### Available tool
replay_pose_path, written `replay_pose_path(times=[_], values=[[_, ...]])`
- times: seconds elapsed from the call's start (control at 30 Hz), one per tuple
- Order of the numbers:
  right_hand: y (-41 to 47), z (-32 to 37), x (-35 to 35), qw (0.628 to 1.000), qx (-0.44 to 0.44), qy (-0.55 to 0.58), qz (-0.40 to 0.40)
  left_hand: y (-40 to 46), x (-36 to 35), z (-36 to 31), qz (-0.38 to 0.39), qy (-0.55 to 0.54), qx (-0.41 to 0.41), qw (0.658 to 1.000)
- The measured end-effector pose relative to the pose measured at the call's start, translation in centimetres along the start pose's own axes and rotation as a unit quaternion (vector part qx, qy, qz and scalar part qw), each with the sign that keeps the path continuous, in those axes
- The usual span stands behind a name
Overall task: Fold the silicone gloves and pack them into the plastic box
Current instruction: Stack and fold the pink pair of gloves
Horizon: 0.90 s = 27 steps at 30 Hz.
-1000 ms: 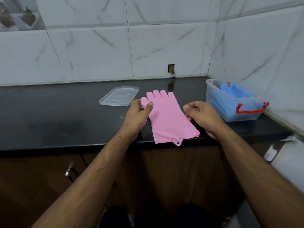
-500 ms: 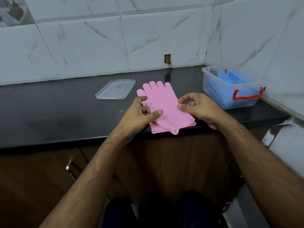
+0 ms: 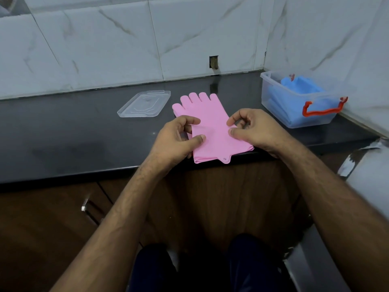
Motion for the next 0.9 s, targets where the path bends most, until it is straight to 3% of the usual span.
replay_pose_path(times=[0.13,0.33,0.57,0.9], values=[[0.1,0.0,0.1,1.000,0.006,-0.025,-0.002,0.1,0.1,-0.3,-0.014,0.056,-0.008,0.998],[-0.5,0.0,0.3,0.998,0.029,0.047,0.003,-0.4,0.2,-0.8,-0.045,0.053,-0.009,0.998],[-1.5,0.0,0.8,0.999,0.036,0.000,-0.021,-1.0,0.3,-2.0,-0.076,0.129,-0.057,0.987],[-5.9,0.9,1.6,0.982,0.185,-0.037,0.006,-0.6,0.3,-1.3,-0.029,0.154,-0.036,0.987]])
Point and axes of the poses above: each hand's wrist, its own y-axis towards the middle knuckle, its own x-axis out of the back of the hand, z = x × y, the point moved 10 cm from there along y, towards the middle knuckle, and after that the axes turned 6 degrees about z, right-handed, at the moved point
